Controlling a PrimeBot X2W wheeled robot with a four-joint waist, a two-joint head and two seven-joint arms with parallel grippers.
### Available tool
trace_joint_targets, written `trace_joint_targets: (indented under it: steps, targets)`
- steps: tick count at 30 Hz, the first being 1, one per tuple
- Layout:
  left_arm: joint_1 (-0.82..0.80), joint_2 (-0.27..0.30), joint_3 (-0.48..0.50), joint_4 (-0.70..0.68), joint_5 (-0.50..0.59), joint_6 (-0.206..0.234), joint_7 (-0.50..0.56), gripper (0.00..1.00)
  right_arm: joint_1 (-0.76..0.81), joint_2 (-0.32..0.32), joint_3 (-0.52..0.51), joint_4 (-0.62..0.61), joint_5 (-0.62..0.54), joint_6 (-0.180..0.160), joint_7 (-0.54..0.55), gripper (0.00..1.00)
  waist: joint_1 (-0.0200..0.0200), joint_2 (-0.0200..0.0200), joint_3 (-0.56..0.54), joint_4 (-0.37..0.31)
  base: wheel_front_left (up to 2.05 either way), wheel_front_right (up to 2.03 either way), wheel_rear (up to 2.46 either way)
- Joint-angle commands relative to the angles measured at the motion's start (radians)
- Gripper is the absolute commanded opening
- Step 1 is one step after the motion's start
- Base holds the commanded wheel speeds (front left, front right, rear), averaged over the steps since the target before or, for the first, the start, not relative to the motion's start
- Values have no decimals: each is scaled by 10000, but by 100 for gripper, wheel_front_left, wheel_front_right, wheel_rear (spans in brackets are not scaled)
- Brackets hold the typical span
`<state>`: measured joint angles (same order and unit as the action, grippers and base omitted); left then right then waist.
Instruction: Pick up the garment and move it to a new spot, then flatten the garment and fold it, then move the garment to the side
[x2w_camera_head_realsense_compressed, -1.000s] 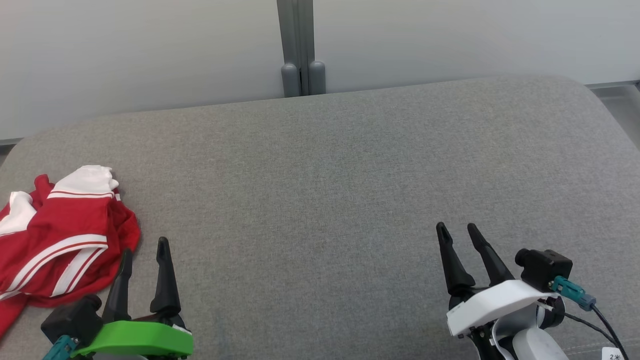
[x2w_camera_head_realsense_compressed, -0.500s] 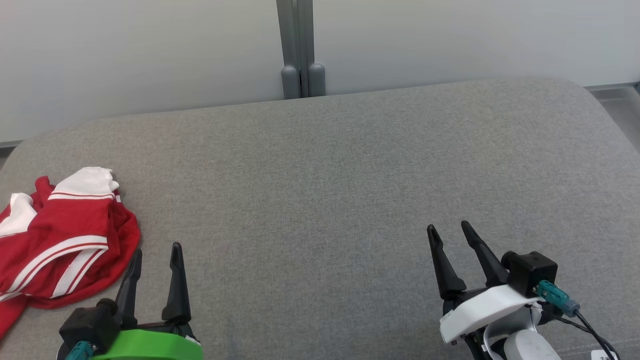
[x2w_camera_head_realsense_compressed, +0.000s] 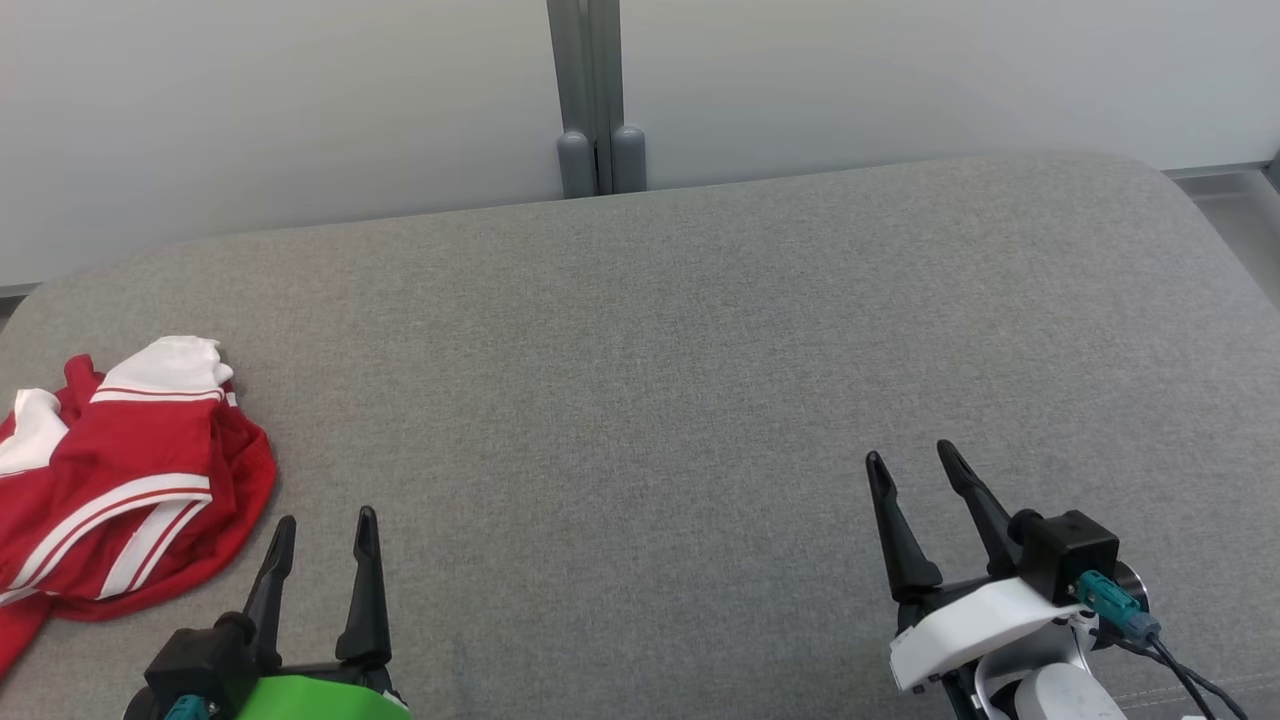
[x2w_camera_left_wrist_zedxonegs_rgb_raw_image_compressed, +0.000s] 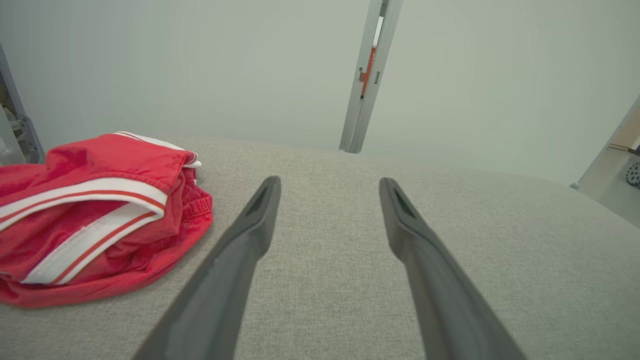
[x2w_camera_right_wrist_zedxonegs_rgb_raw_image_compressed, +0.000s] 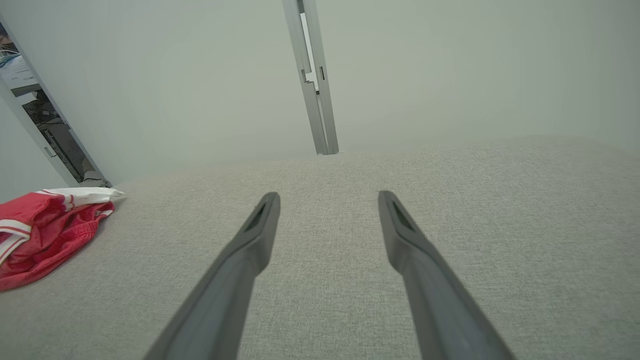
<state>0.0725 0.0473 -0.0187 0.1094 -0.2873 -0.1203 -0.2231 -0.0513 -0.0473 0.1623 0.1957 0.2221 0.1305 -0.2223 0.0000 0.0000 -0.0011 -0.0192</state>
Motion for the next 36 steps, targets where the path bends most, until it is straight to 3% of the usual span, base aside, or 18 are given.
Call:
trace_joint_targets:
  steps: [1,20,36]
  targets:
    - [68,42,39,9,237,-17,-92,100,13,-39,-40,-36,-253,3,-116,100,0,0,-1,0,0,0,0]
    - [129,55,67,219,1188,6,-450,100,34,-49,-29,-12,-1580,2,-454,100,0,0,49,-46,0,0,0]
    - [12,55,195,321,1167,-21,-417,100,-1,-47,-195,69,-1499,2,-436,100,0,0,109,-66,0,0,0]
